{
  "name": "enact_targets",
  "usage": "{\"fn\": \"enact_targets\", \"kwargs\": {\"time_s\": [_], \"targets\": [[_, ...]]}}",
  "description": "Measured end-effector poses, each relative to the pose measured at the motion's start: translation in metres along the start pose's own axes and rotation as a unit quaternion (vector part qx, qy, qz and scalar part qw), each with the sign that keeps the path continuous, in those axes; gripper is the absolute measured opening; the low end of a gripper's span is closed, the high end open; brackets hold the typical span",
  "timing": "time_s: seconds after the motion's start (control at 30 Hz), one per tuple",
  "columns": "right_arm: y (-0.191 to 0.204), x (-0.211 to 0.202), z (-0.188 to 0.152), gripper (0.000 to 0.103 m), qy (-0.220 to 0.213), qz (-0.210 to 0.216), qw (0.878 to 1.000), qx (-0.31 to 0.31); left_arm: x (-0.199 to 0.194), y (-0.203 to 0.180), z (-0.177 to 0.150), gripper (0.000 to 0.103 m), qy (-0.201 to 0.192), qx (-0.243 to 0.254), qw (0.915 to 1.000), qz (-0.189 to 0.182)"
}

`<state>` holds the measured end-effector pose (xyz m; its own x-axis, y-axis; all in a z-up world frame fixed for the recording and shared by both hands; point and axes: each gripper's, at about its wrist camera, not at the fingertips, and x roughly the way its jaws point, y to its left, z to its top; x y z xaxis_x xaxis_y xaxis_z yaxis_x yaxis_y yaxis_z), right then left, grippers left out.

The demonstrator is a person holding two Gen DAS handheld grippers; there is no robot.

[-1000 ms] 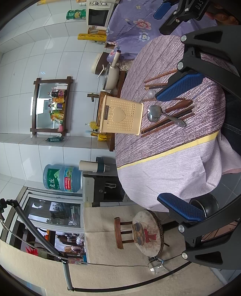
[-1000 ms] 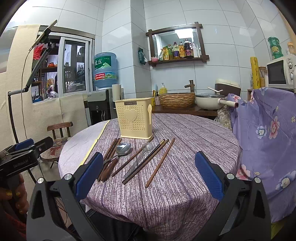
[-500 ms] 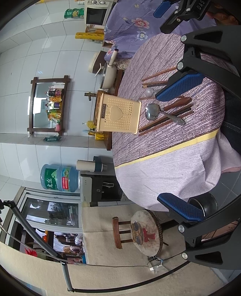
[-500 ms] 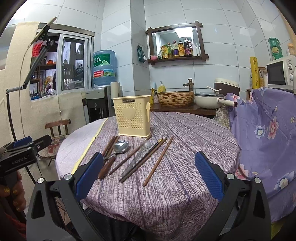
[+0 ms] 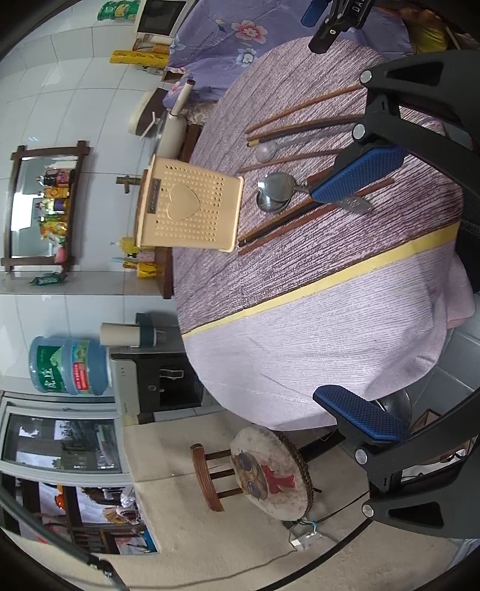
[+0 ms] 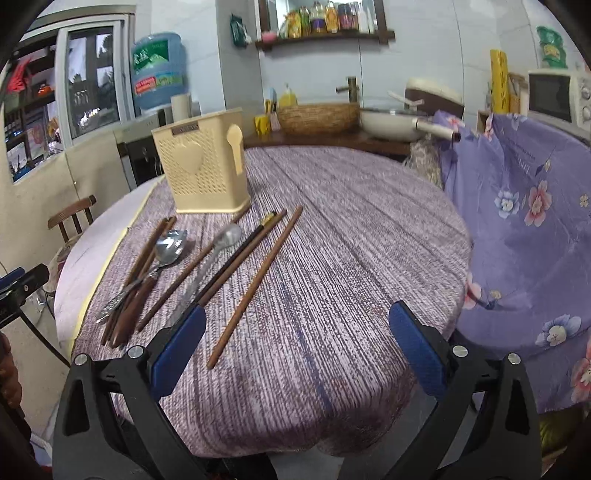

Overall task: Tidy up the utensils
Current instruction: 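Lower the left gripper onto a brown chopstick while the right gripper grasps another chopstick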

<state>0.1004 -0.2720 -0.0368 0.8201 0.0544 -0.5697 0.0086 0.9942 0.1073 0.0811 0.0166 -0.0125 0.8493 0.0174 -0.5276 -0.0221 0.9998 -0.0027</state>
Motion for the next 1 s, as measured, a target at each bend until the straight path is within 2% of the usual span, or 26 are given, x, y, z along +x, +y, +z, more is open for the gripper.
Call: {"fn": "enact_targets", "kwargs": {"time_s": [0.07, 0.13, 0.2, 0.23, 0.3, 0.33, 0.4, 0.57, 0.7, 0.83, 0.93, 1.0], "targets": [[-0.003, 0.015, 0.008, 0.095, 0.021, 0.011, 1.000, 0.014, 0.014, 0.002, 0.010, 0.090, 0.022, -0.004, 0.9997, -0.008], [-0.003, 0.029, 0.018, 0.086, 0.037, 0.021, 0.999, 0.018, 0.027, 0.005, 0.017, 0.080, 0.040, -0.014, 0.9989, -0.019], [0.000, 0.045, 0.028, 0.074, 0.056, 0.024, 0.998, 0.020, 0.042, 0.005, 0.024, 0.074, 0.058, -0.023, 0.9976, -0.029], [0.001, 0.053, 0.033, 0.072, 0.062, 0.025, 0.998, 0.021, 0.050, 0.004, 0.028, 0.071, 0.069, -0.026, 0.9967, -0.033], [0.005, 0.069, 0.043, 0.061, 0.079, 0.023, 0.996, 0.021, 0.066, 0.001, 0.036, 0.066, 0.091, -0.028, 0.9946, -0.040], [0.006, 0.076, 0.048, 0.060, 0.084, 0.023, 0.996, 0.020, 0.072, -0.001, 0.039, 0.065, 0.099, -0.028, 0.9937, -0.045], [0.010, 0.090, 0.057, 0.052, 0.098, 0.011, 0.995, 0.014, 0.087, -0.009, 0.046, 0.064, 0.120, -0.019, 0.9912, -0.053], [0.015, 0.118, 0.069, 0.042, 0.124, -0.003, 0.992, 0.014, 0.111, -0.027, 0.056, 0.063, 0.143, 0.005, 0.9888, -0.044], [0.014, 0.129, 0.072, 0.040, 0.132, -0.011, 0.991, 0.016, 0.129, -0.037, 0.061, 0.052, 0.167, 0.000, 0.9839, -0.064], [0.014, 0.136, 0.073, 0.040, 0.138, -0.011, 0.990, 0.018, 0.144, -0.043, 0.059, 0.035, 0.196, 0.003, 0.9784, -0.065], [0.016, 0.140, 0.073, 0.039, 0.142, -0.010, 0.990, 0.017, 0.151, -0.046, 0.057, 0.029, 0.207, 0.008, 0.9765, -0.059], [0.017, 0.144, 0.072, 0.033, 0.149, -0.010, 0.989, 0.016, 0.152, -0.047, 0.057, 0.028, 0.207, 0.009, 0.9765, -0.061]]}}
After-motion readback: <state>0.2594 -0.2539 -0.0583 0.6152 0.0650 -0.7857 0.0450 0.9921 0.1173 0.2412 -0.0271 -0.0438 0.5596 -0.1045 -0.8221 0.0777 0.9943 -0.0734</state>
